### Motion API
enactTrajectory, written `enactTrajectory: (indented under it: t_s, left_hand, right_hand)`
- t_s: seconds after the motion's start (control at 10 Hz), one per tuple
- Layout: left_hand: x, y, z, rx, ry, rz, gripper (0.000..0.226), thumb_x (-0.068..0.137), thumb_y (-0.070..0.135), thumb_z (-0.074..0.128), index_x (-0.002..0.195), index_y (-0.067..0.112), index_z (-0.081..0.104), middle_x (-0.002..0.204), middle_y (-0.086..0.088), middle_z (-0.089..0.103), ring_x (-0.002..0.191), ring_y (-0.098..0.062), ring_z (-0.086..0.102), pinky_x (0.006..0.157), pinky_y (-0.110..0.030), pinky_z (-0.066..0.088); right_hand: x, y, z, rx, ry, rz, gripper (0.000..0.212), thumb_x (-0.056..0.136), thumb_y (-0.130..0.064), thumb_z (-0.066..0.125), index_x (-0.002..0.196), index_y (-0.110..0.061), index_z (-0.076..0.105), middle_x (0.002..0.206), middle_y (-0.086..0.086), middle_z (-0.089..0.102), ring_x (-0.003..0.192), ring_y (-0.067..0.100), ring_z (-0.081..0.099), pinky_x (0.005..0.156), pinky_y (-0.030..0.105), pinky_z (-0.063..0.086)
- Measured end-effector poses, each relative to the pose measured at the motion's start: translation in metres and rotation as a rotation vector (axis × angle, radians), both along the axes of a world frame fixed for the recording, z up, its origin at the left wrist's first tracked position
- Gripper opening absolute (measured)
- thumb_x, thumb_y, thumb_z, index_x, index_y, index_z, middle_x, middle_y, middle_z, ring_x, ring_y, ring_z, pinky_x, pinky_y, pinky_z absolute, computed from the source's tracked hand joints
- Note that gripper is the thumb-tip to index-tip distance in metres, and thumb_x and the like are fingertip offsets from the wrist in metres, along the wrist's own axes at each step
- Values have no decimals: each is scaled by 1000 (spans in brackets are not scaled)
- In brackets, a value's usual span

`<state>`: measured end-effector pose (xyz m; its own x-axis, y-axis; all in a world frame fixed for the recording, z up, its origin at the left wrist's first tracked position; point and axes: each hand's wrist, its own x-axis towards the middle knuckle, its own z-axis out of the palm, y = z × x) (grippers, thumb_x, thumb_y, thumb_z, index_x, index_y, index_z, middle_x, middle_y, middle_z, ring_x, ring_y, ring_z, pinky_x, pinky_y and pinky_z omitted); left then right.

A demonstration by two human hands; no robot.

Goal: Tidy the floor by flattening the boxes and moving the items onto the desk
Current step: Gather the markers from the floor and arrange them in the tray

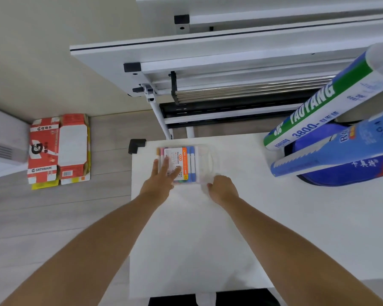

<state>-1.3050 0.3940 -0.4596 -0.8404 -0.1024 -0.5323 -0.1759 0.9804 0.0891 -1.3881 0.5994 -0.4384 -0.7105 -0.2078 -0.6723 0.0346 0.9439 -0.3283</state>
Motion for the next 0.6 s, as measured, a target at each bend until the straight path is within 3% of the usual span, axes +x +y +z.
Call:
enactTrajectory:
  t_s: [0.2,0.4,0.6]
  left_hand:
    - [9,-32,-3,7,-1,145,70,105,26,48,157,45,4,166,1,-18,152,-32,-15,112,-54,37]
    - [19,0,17,3,47,277,64,103,49,43,159,35,15,168,-2,0,154,-32,-2,118,-53,27]
    - [36,58,64,234,152,485,64,102,52,40,158,25,23,164,-5,23,153,-30,14,120,-53,26]
  right_hand:
    - [3,-31,-2,-92,-62,-16,39,97,-29,50,126,-5,57,130,13,59,120,30,56,98,34,45]
    - [-2,3,17,-165,-59,-8,48,98,-30,46,144,-15,45,146,7,49,134,26,45,109,31,36]
    - [-5,45,61,-195,-6,39,52,101,-42,39,148,-17,39,151,4,43,137,24,41,112,35,35]
